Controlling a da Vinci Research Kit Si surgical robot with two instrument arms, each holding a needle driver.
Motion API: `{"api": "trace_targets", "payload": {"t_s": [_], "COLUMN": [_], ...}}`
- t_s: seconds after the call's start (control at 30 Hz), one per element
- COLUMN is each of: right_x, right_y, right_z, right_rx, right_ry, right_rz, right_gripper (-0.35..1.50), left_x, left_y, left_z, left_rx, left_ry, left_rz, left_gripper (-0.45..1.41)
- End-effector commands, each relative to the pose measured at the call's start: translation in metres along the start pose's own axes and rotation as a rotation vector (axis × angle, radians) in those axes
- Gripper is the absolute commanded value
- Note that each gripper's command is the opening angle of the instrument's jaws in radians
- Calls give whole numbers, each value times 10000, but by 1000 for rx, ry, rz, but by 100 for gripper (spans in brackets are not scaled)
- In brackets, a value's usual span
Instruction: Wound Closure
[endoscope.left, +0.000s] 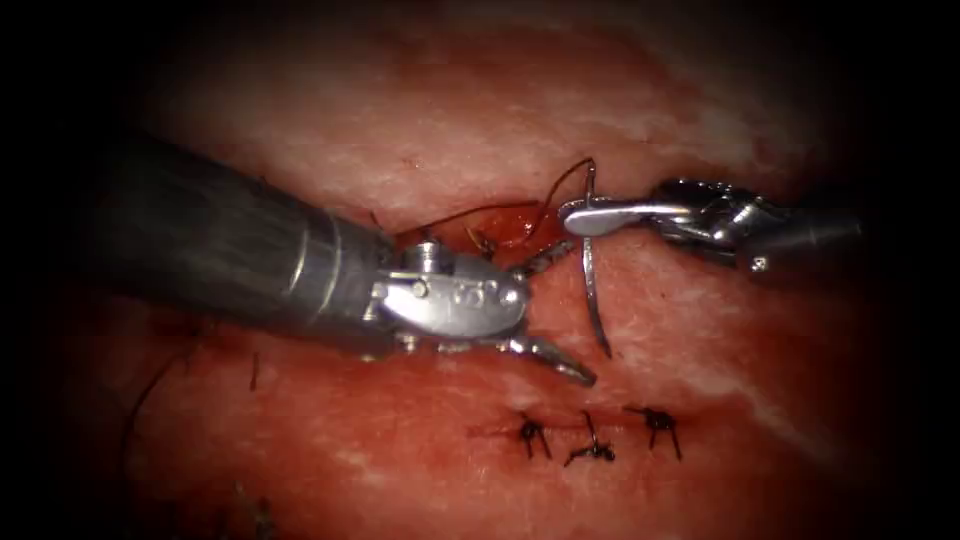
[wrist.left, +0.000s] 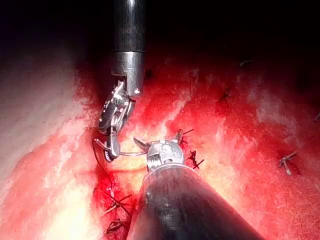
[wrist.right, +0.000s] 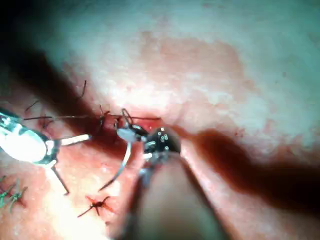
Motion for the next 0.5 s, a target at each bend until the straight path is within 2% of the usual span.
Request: {"api": "trace_targets", "payload": {"t_s": [0.03, 0.07, 0.17, 0.2, 0.3, 0.33, 0.37, 0.5], "right_x": [-7, -5, -1, 0, 2, 5, 5, 8], "right_y": [5, 7, 10, 11, 12, 12, 12, 12], "right_z": [2, 1, -1, -1, -4, -6, -6, -5], "right_rx": [-10, -16, -27, -30, -35, -37, -37, -36], "right_ry": [14, 27, 59, 66, 91, 100, 100, 115], "right_rz": [-37, -59, -97, -102, -123, -144, -144, -169], "right_gripper": [-35, -35, -35, -35, -35, -35, -35, -35], "left_x": [-6, -8, -12, -14, -26, -46, -46, -82], "left_y": [0, -3, -21, -28, -50, -59, -59, -73], "left_z": [4, 4, 7, 9, 13, 11, 11, 18], "left_rx": [-26, -39, -17, -16, -7, 4, 4, 15], "left_ry": [-10, -23, -78, -93, -155, -212, -212, -311], "left_rz": [-3, -10, -22, -20, -19, -18, -18, -19], "left_gripper": [17, 14, -37, -45, -45, -45, -45, -45]}}
